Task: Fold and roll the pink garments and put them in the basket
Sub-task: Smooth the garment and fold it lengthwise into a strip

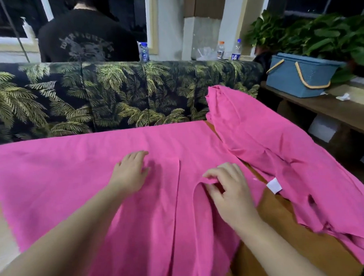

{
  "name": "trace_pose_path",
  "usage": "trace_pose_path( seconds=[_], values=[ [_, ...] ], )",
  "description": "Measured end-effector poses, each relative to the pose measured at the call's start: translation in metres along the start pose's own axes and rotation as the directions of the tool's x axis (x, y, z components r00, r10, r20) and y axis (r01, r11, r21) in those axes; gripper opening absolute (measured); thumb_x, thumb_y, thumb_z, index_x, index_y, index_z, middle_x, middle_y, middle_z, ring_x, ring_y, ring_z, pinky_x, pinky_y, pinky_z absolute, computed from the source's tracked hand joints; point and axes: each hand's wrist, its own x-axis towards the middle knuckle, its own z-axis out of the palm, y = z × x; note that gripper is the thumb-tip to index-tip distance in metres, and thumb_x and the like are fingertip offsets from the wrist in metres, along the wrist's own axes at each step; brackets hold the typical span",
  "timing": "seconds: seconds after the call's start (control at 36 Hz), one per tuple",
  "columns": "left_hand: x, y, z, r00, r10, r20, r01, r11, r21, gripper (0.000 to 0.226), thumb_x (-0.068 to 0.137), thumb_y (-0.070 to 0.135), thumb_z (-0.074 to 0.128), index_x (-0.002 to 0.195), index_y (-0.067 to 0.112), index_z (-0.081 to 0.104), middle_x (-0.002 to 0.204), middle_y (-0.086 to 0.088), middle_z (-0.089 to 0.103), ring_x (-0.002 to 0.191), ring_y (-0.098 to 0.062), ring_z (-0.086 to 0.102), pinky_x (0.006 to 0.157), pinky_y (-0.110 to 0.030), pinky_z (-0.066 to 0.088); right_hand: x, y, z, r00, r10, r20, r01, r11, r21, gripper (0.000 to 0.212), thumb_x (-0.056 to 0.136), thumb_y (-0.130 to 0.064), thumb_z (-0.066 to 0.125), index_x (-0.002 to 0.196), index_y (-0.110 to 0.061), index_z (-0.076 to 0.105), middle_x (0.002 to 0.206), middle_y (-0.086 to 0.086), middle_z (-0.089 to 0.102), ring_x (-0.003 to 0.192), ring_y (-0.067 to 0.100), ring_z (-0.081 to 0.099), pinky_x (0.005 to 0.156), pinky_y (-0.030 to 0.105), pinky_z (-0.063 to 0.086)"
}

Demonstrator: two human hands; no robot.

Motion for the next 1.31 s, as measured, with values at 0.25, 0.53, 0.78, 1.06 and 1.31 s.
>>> trace_pose_path(
  seconds=[0.25,0.53,0.78,1.06,1.31],
  values=[
    [0.045,-0.027,0.032,0.977,0.13,-0.169,-0.136,0.991,-0.021,0.026,0.091,0.049,0.051,0.089,0.024,0.058,0.096,0.006,0.052,0.103,-0.023,0.047,0.084,-0.037,0.031,0.08,0.035,0.062,0.989,0.04,-0.143,-0.026,0.995,0.097,0.009,0.091,-0.025,0.047,0.098,-0.025,0.054,0.11,-0.006,0.044,0.106,0.007,0.042,0.097,0.014,0.031],
    [0.029,-0.055,-0.037,0.629,-0.391,-0.672,-0.24,0.724,-0.646,0.029,0.085,0.008,0.049,0.088,0.032,0.034,0.084,0.005,0.046,0.073,0.001,0.048,0.07,-0.023,0.043,0.109,0.057,0.179,0.875,0.354,0.33,-0.36,0.932,-0.046,0.013,0.095,-0.024,0.055,0.104,-0.016,0.06,0.1,0.0,0.063,0.1,0.025,0.056,0.083,0.036,0.042],
    [0.085,-0.165,-0.062,0.883,-0.071,-0.465,0.155,0.977,0.146,0.034,0.079,0.033,0.049,0.091,0.015,0.075,0.083,-0.015,0.066,0.08,-0.039,0.061,0.075,-0.044,0.049,0.109,0.062,0.185,0.618,0.526,0.584,-0.221,0.829,-0.514,0.057,0.101,-0.041,0.021,0.155,-0.025,0.009,0.162,-0.004,0.0,0.149,0.018,0.0,0.12,0.04,0.001],
    [0.062,-0.187,-0.037,0.947,-0.317,0.053,0.296,0.925,0.238,0.052,0.102,0.044,0.026,0.151,0.03,0.02,0.161,0.002,0.013,0.148,-0.018,0.01,0.117,-0.04,0.012,0.091,0.05,0.163,0.598,0.523,0.607,-0.181,0.826,-0.534,0.053,0.102,-0.04,0.014,0.154,-0.031,0.006,0.162,-0.005,0.003,0.149,0.018,0.001,0.121,0.04,0.003],
    [-0.024,-0.155,-0.04,0.952,-0.3,0.065,0.282,0.938,0.203,0.049,0.102,0.043,0.025,0.15,0.033,0.023,0.16,0.005,0.016,0.148,-0.015,0.011,0.119,-0.037,0.012,0.043,0.016,0.107,0.573,0.525,0.629,-0.172,0.828,-0.534,0.052,0.103,-0.038,0.013,0.154,-0.031,0.005,0.162,-0.005,0.001,0.149,0.017,0.0,0.121,0.039,0.002]
  ],
)
